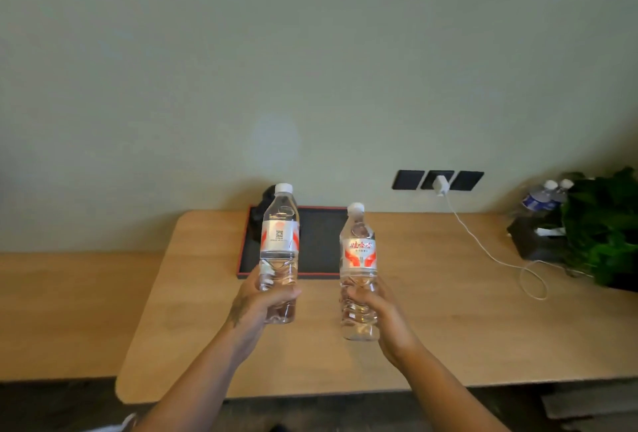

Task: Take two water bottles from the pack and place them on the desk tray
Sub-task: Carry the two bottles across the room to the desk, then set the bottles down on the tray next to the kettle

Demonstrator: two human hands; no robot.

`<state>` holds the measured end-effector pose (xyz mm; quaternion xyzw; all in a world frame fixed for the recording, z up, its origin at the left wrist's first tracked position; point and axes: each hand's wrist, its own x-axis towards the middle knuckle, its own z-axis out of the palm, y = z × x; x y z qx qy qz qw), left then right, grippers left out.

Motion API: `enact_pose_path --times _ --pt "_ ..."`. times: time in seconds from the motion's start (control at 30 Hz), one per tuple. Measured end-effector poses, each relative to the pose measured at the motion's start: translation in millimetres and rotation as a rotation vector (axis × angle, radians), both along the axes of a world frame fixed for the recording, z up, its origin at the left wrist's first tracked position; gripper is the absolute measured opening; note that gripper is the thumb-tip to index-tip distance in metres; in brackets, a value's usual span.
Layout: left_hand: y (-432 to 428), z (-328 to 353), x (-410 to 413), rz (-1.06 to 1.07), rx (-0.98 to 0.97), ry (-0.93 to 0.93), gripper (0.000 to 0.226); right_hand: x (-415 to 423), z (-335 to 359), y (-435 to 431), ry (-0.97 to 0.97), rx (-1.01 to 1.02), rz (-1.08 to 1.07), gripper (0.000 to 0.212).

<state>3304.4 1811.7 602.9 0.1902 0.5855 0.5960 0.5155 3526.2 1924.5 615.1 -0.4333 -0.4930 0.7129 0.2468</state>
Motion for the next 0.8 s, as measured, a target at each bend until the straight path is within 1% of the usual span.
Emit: enact_pose_path --times 0.17,0.33,0.4,0.5,0.53,0.6,0.67,0.7,0.8 --pt "25.7 -0.9 -12.1 -0.057 0.012 -0.043 0.061 -13.0 -5.4 19.3 0.017 -0.003 -0.033 0.074" --pt "50.5 -4.7 -15.5 -0.112 0.014 -0.039 0.044 -15.6 -12.6 44.5 0.005 0.001 -0.034 0.067" --pt "62.1 -5.2 -13.3 -0.1 -0.004 -0.044 0.049 -15.2 -15.1 58.9 -0.007 0.009 -0.033 0.064" --pt "81.3 -2.6 -6.1 -0.075 -0.033 -0.058 0.072 -13.3 -17.6 85.2 -0.02 0.026 -0.02 0.061" --pt "87.9 -2.5 -3.1 -0.074 -0.038 -0.054 0.071 -11.9 -19.1 94.2 -0.027 0.023 -0.008 0.062" --pt "100.5 -2.5 3.2 -0.072 -0.05 -0.043 0.059 -8.2 -24.5 112.8 -0.042 0.002 0.026 0.064" --pt "114.9 -1.9 7.4 -0.062 -0.07 -0.01 0.054 -6.6 -29.3 133.2 -0.033 -0.022 0.065 0.064" --pt "124.3 -0.1 8.8 -0.049 -0.079 0.006 0.057 -7.1 -29.8 144.5 -0.022 -0.021 0.088 0.063" --pt "158.3 10.3 9.5 -0.037 -0.088 0.071 0.077 -10.8 -30.4 182.4 0.003 -0.025 0.146 0.052"
